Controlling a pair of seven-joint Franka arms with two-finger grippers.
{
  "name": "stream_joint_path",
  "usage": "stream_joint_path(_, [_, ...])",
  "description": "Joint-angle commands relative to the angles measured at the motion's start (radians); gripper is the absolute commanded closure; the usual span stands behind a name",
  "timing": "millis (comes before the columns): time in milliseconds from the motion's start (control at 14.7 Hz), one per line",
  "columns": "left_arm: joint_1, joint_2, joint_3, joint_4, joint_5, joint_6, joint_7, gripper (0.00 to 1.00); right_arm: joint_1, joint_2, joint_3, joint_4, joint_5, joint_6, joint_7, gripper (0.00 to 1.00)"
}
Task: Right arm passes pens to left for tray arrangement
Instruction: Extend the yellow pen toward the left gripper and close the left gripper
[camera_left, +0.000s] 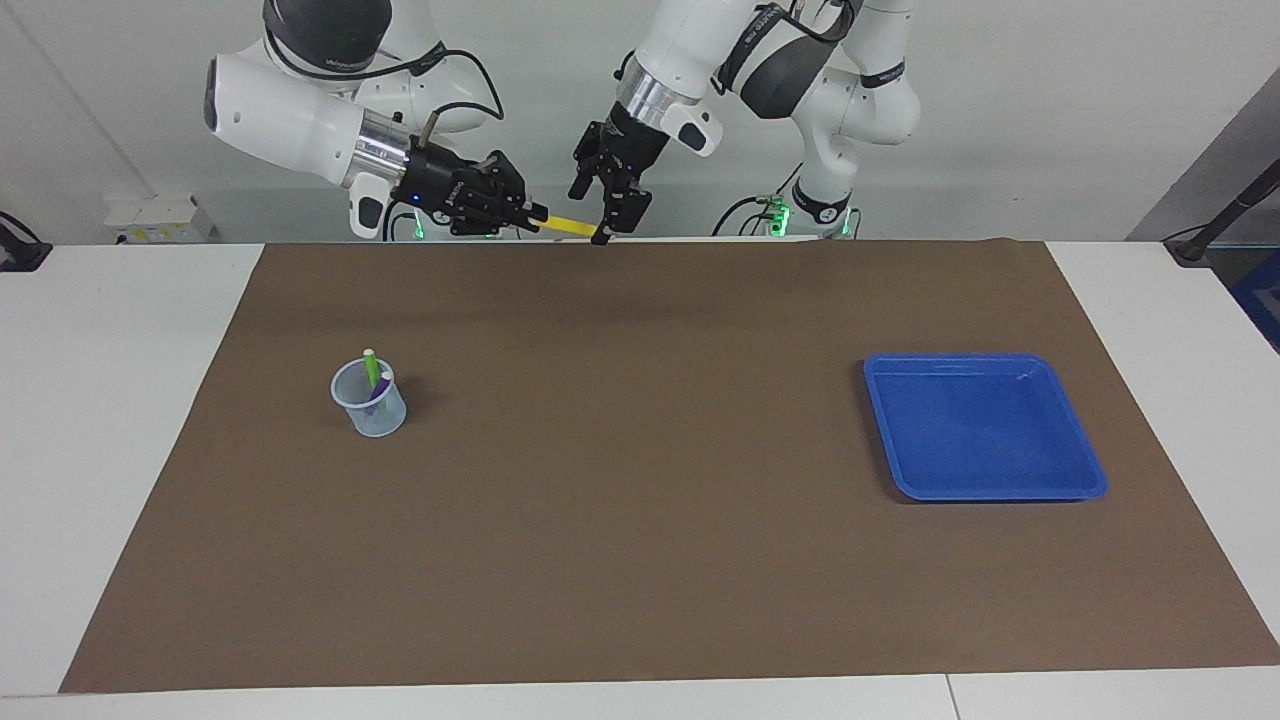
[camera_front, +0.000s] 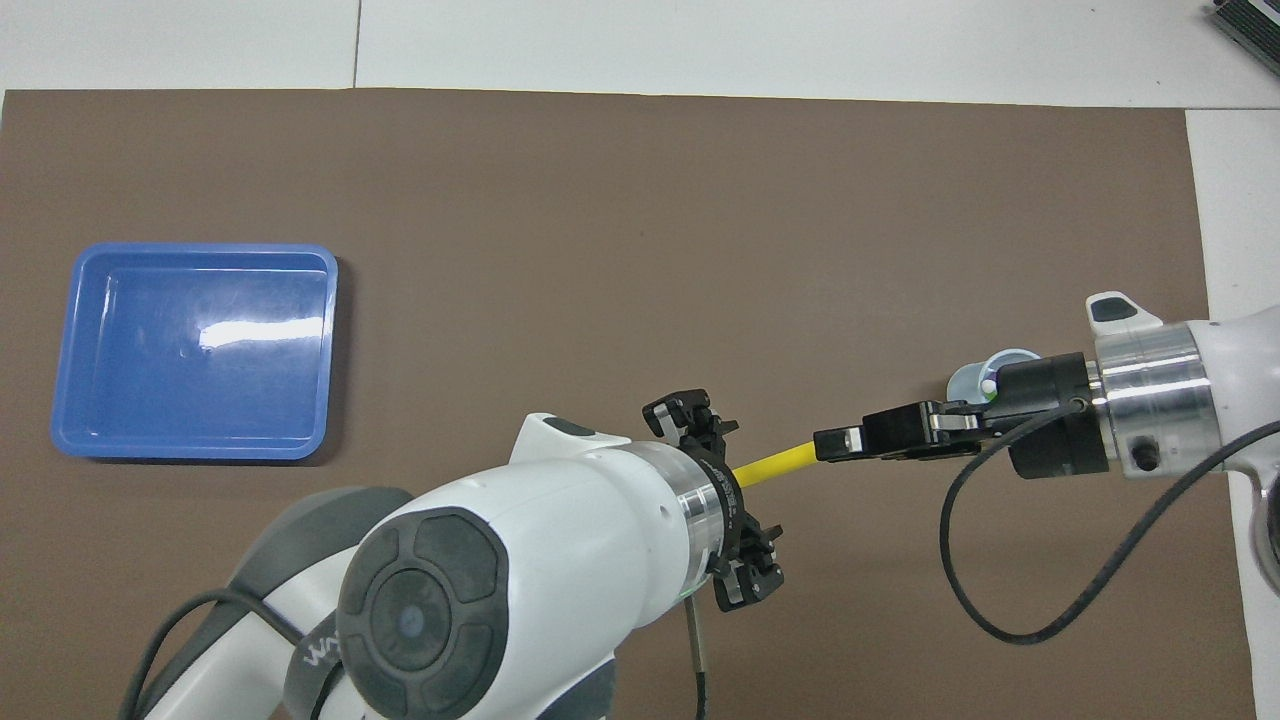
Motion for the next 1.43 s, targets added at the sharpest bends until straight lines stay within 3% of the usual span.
stream_joint_path(0, [-0.015,-0.006,0.008,0.000,0.021,0.000,-0.016,0.10,-0.012,-0.027,0.008,-0.027,0.029,0.014,0.011,1.00])
stream_joint_path(136, [-0.025,-0.008,0.009,-0.007,0.021,0.006,-0.015,0.12,-0.010,-0.027,0.009,-0.027,0.031,0.014,0.011,1.00])
stream_joint_path(271, [-0.025,-0.011,0.009,-0.023,0.022,0.026,-0.019,0.24,-0.010,-0.027,0.009,-0.027,0.031,0.014,0.010,1.00])
stream_joint_path(679, [-0.025,-0.016,0.009,-0.063,0.022,0.129,-0.047,0.27,-0.007,-0.027,0.009,-0.027,0.031,0.014,0.010,1.00])
stream_joint_path(1154, [-0.025,-0.017,0.009,-0.073,0.051,0.132,-0.054,0.55,-0.007,-0.027,0.009,-0.027,0.032,0.015,0.008,1.00])
stream_joint_path(1357, [-0.025,-0.011,0.008,-0.062,0.084,0.131,-0.050,0.56,-0.002,-0.027,0.009,-0.027,0.032,0.017,0.008,1.00])
